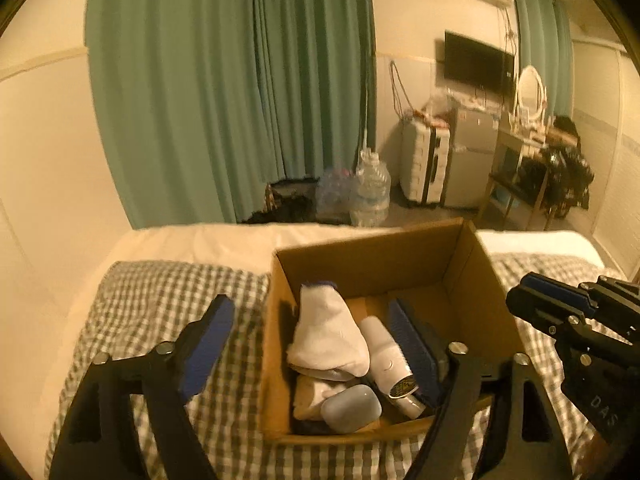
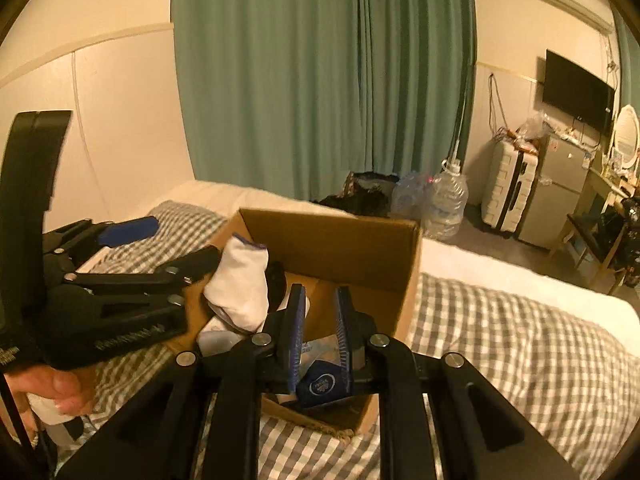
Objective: Organize objects
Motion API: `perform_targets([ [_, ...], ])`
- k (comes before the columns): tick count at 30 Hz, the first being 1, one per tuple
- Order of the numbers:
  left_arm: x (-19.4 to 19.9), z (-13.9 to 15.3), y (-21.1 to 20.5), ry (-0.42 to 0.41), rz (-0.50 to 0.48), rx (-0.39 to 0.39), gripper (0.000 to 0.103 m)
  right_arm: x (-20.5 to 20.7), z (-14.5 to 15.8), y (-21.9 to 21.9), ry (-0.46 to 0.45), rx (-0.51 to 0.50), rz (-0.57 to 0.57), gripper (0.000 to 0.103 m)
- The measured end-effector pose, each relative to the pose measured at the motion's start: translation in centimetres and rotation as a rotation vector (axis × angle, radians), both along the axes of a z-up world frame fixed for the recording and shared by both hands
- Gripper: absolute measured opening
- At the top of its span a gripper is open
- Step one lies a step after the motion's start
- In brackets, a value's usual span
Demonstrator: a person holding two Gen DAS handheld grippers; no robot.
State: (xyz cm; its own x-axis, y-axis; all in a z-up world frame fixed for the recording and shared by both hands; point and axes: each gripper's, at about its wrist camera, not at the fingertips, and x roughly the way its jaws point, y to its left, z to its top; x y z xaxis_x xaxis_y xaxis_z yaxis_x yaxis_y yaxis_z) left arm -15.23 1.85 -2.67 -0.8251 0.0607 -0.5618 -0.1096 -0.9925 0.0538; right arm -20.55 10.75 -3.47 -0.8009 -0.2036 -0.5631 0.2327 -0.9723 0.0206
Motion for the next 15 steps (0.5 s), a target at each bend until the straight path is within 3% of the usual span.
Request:
perform_targets([
  [3, 1.8, 2.0, -0.7, 0.03, -0.01, 0.018, 0.087, 1.5, 1.9, 0.0, 0.031, 0.002, -0.01, 0.032],
  [5, 2.8, 3.1, -0.8, 0.049, -0.012, 0.014, 0.089, 2.7, 3.2, -0.1, 0.06, 0.002, -0.017, 0.051],
  [9, 5.6, 5.3, -1.2, 0.098, -0.014, 0.003, 0.093, 5.0, 5.3, -0.5, 0.108, 0.005, -0.022, 0.065],
  [11, 6.9, 6.4, -1.4, 0.122, -0.02, 0.004, 0.095, 6.4, 6.1, -0.7, 0.136, 0.015, -0.036, 0.081],
  [15, 9.5, 7.8, -1.8, 0.161, -0.025, 0.0, 0.097, 9.3, 7.5, -0.9, 0.184, 0.007, -0.057, 0.094],
])
